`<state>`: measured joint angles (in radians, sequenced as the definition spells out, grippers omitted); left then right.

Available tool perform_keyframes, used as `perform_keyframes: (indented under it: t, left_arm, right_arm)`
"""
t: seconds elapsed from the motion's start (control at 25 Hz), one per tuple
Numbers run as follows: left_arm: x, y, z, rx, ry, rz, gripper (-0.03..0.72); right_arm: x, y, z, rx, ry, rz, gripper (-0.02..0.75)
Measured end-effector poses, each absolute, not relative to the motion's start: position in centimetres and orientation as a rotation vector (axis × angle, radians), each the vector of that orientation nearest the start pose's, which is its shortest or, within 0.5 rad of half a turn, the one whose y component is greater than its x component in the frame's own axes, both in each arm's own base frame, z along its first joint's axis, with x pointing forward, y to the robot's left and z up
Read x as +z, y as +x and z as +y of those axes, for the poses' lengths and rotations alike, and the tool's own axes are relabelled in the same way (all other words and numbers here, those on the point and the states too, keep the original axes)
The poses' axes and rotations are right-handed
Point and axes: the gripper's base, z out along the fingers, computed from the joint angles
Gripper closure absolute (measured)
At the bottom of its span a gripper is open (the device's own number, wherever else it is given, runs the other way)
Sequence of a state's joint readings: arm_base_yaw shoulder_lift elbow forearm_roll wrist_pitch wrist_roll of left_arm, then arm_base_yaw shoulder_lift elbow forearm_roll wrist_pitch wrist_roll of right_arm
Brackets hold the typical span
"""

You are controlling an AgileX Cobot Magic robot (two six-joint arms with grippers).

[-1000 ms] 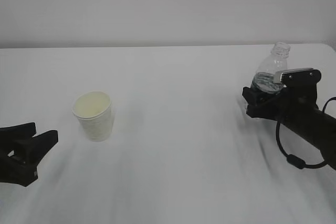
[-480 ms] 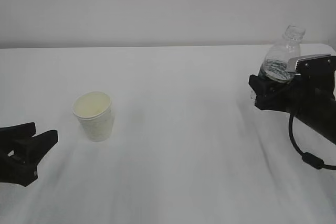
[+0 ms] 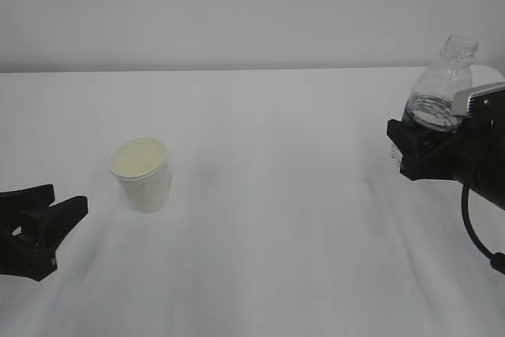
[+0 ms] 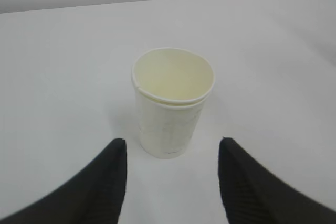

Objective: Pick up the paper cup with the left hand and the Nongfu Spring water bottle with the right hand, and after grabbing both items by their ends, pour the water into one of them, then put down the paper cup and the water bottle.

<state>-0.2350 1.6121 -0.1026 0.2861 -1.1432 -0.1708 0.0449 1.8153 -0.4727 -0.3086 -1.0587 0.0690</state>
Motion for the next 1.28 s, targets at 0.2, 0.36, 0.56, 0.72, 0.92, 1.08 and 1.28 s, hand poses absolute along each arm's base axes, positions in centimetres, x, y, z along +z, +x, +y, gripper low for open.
perform_keyframes:
  t: [0.2,0.36,0.56,0.72,0.92,1.08,1.28]
  left_arm:
    - [13.3,18.2,-6.8,-0.44,0.357,1.845,0.291]
    - [13.3,18.2,-6.9,-0.445,0.366,1.844,0.291]
    - [13.3,18.2,-6.9,-0.446,0.368,1.844,0.183]
    - [13.1,18.2,-6.9,-0.446,0.368,1.852,0.041]
    - [12.1,19.1,-7.3,-0.462,0.392,1.892,0.011]
    - [10.7,20.5,-7.8,-0.481,0.421,1.927,0.01]
    - [9.4,22.1,-8.6,-0.51,0.455,1.945,0.009]
  right_arm:
    - [14.7,27.4,3.6,0.192,-0.329,1.779,0.264]
    - [14.9,26.5,3.7,0.194,-0.355,1.789,0.264]
    - [15.0,26.2,3.8,0.2,-0.377,1.787,0.264]
    - [15.0,26.1,3.8,0.201,-0.381,1.787,0.264]
    - [15.0,26.1,3.9,0.202,-0.382,1.787,0.264]
    - [15.0,26.1,3.9,0.202,-0.382,1.787,0.264]
    - [15.0,26.1,3.9,0.202,-0.384,1.787,0.264]
